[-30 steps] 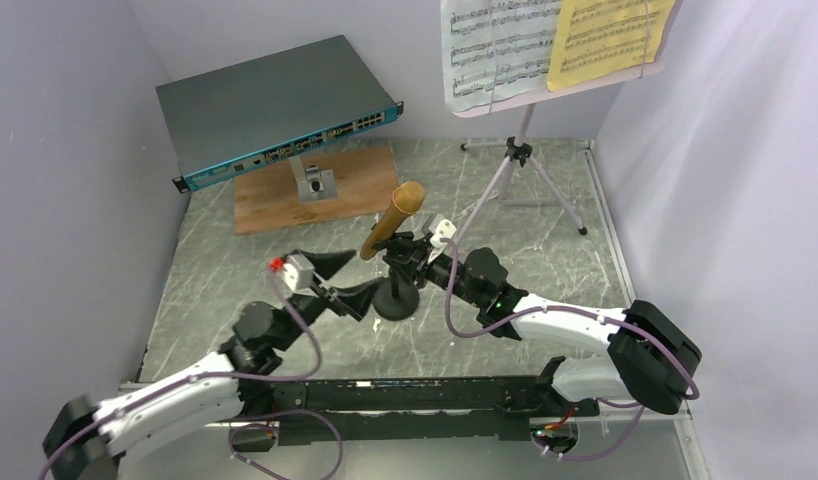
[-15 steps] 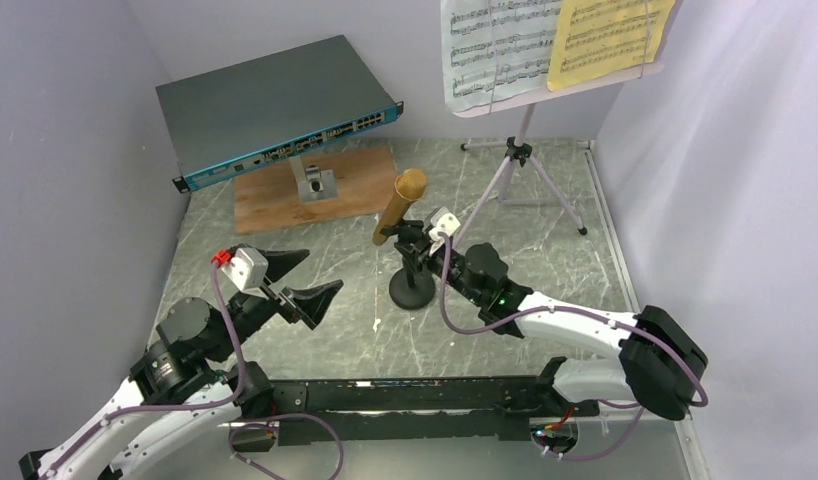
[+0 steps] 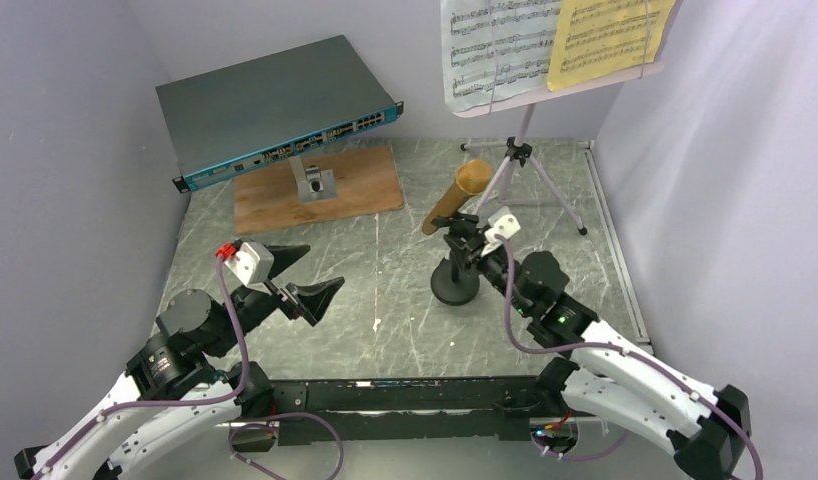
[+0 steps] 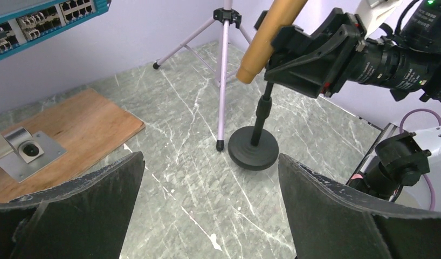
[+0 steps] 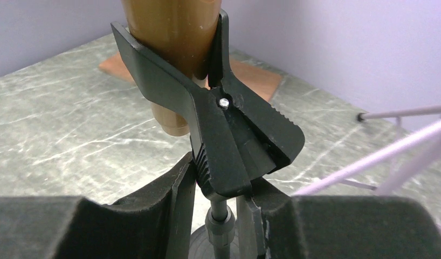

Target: Set up the instrument practice props

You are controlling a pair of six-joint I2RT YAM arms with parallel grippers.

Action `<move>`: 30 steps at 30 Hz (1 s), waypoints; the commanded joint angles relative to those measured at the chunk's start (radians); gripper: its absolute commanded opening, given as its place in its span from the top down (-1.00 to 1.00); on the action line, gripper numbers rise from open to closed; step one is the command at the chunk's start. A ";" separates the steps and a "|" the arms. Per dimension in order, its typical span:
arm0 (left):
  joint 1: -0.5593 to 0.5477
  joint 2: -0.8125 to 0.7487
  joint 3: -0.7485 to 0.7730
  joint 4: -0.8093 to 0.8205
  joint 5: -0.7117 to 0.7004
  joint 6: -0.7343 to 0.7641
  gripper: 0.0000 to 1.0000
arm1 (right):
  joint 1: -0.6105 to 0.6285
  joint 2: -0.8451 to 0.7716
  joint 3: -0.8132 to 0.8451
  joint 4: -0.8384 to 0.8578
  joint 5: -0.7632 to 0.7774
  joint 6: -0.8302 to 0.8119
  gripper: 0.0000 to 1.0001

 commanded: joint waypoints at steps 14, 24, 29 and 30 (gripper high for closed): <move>0.001 0.055 0.023 0.106 0.080 -0.033 -0.99 | -0.632 0.021 -0.044 0.206 -0.042 0.121 1.00; 0.001 0.053 0.029 0.109 0.092 -0.050 -0.99 | -0.686 0.021 -0.201 0.395 -0.060 0.108 0.69; 0.001 0.051 0.022 0.120 0.093 -0.044 -0.99 | -0.685 -0.018 -0.196 0.283 -0.024 0.133 -0.12; 0.001 0.054 0.022 0.120 0.093 -0.042 -0.99 | -0.685 -0.025 -0.189 0.256 -0.025 0.144 -0.24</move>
